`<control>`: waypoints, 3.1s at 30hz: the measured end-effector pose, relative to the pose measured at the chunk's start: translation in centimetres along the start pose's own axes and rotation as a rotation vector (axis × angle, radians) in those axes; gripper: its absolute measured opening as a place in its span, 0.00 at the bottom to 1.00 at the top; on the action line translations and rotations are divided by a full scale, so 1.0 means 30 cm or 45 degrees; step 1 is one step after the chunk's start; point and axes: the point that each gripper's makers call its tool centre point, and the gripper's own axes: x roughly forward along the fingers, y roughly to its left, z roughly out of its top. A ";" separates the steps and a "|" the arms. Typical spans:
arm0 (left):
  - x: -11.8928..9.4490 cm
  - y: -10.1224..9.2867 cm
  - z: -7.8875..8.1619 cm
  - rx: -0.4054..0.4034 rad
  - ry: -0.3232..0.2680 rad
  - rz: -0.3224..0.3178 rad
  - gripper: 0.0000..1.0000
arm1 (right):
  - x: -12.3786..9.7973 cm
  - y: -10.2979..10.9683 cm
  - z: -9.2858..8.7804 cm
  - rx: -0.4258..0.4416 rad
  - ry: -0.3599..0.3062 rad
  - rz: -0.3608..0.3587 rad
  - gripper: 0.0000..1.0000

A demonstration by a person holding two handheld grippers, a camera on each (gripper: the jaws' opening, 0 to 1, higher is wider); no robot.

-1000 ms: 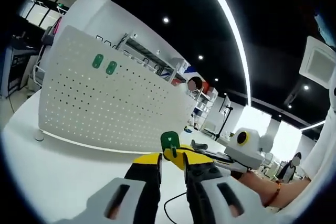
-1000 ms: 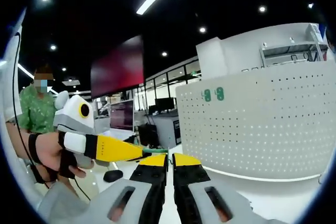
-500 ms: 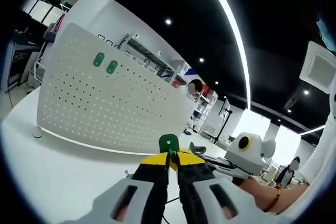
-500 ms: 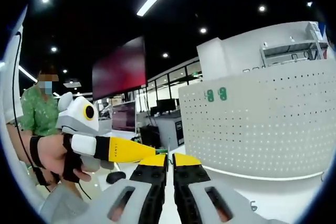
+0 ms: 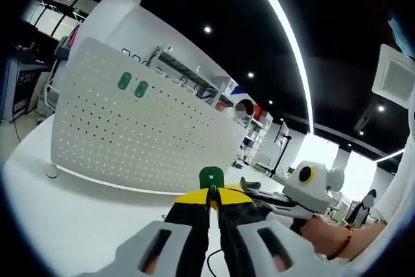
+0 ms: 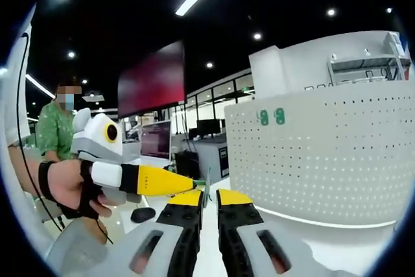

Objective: Insert the hook assembly into the mounting plate slot until the hook locks in place.

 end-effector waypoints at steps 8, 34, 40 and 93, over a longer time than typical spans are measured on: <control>0.007 0.020 0.024 0.046 -0.016 0.019 0.03 | -0.007 -0.015 0.002 -0.004 0.006 -0.001 0.09; 0.035 0.181 0.190 0.251 -0.126 0.219 0.03 | -0.047 -0.088 -0.027 0.033 0.037 -0.075 0.16; 0.041 0.215 0.227 0.286 -0.151 0.258 0.03 | -0.052 -0.095 -0.039 0.025 0.060 -0.079 0.18; 0.141 0.503 0.464 0.527 -0.236 0.591 0.03 | -0.107 -0.188 -0.114 0.089 0.115 -0.158 0.18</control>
